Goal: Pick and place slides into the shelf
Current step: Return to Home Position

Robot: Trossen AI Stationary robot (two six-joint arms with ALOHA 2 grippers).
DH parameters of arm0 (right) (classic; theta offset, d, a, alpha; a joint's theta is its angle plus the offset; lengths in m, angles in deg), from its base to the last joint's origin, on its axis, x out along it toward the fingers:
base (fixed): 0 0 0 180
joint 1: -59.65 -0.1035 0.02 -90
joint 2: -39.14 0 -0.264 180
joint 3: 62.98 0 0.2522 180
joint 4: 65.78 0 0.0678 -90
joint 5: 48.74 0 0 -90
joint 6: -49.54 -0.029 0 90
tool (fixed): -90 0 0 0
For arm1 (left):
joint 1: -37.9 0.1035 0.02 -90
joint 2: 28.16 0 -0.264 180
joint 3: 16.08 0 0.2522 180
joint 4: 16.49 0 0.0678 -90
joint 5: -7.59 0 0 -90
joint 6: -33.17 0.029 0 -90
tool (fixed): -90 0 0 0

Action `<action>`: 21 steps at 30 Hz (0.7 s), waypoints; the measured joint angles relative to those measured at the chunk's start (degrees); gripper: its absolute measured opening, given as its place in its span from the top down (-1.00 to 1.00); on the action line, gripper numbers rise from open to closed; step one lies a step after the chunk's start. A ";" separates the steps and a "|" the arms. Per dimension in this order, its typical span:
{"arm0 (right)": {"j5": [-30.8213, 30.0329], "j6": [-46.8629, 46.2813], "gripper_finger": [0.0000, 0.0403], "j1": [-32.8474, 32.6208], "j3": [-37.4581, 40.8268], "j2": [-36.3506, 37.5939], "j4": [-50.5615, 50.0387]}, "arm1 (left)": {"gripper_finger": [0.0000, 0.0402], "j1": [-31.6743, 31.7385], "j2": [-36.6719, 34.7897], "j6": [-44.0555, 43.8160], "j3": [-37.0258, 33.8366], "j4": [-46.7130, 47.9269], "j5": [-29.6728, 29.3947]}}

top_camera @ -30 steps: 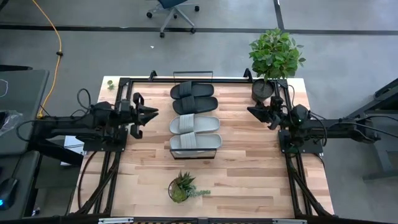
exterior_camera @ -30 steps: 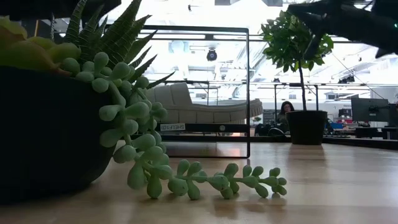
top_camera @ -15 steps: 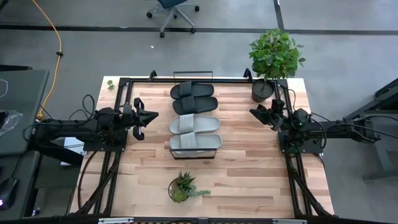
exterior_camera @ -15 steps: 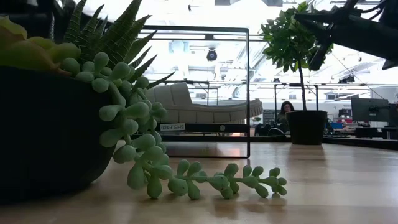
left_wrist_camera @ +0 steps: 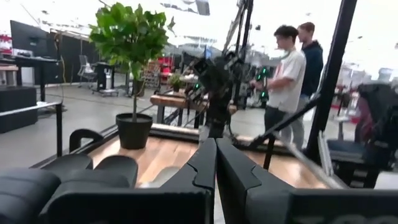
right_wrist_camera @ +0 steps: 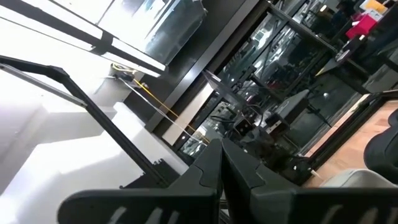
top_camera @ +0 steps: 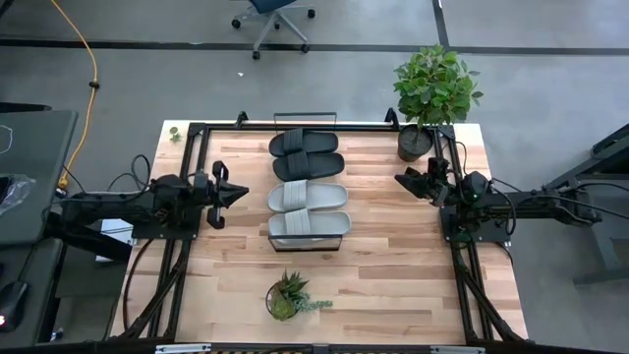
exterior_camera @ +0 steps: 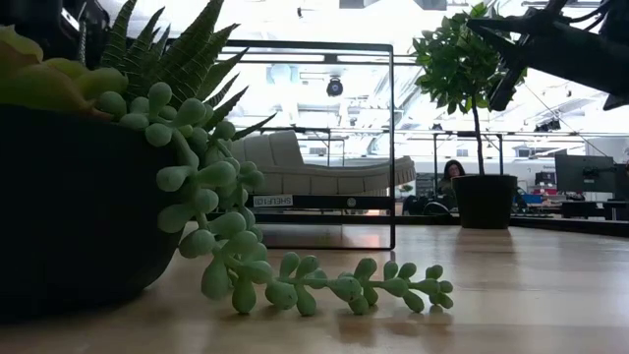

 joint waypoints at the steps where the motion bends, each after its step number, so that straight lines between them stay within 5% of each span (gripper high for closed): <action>1: -0.04 -0.02 1.00 0.00 0.00 0.00 0.00 | 1.00 0.00 -0.31 0.45 0.00 1.00 0.00; 21: -1.88 -0.02 1.00 0.02 0.02 -0.02 -0.48 | 1.00 0.02 -9.53 8.46 0.47 19.04 5.23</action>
